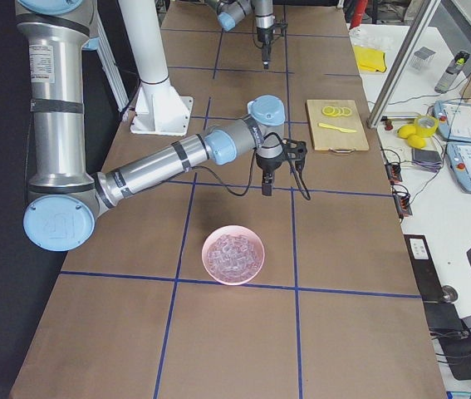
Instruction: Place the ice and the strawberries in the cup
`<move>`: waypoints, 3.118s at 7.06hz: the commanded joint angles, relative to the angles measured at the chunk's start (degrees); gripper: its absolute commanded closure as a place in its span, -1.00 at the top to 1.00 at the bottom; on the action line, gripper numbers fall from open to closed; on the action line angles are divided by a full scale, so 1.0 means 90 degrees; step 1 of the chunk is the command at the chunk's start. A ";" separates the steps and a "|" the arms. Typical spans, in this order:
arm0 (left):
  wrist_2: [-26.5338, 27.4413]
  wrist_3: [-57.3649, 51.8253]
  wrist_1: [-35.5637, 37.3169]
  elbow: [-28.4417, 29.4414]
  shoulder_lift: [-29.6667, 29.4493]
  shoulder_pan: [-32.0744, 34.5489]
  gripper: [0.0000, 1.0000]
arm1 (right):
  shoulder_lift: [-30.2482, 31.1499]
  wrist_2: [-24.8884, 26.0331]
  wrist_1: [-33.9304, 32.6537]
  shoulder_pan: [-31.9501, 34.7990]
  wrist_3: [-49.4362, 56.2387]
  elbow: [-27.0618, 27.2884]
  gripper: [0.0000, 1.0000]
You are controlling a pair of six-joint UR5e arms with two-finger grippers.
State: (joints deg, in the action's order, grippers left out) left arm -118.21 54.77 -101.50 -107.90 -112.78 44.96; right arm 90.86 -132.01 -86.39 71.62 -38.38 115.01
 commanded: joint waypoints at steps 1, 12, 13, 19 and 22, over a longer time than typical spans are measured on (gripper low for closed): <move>-0.1450 -0.2643 0.0008 -0.0044 0.1295 0.1899 1.00 | 0.0138 -0.0078 -0.0011 0.0487 0.0959 -0.0355 0.98; -0.2032 -0.7501 0.3045 0.1070 0.2345 0.4936 1.00 | 0.0149 -0.0244 -0.0851 0.2072 0.4723 -0.2163 0.98; -0.2042 -0.7491 0.3045 0.1003 0.2346 0.4936 1.00 | 0.0138 -0.0235 -0.0851 0.2072 0.4723 -0.2173 0.98; -0.2022 -0.7530 0.2693 0.0993 0.2482 0.4926 1.00 | 0.0070 -0.0322 -0.0783 0.2072 0.4616 -0.2183 0.98; -0.1983 -0.7530 0.2722 0.0865 0.2521 0.4936 1.00 | 0.0080 -0.0537 -0.0772 0.2072 0.4635 -0.1833 0.99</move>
State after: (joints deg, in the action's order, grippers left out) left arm -136.16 -13.01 -77.10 -99.74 -90.29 89.31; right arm 91.50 -136.16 -93.36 90.26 3.24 97.17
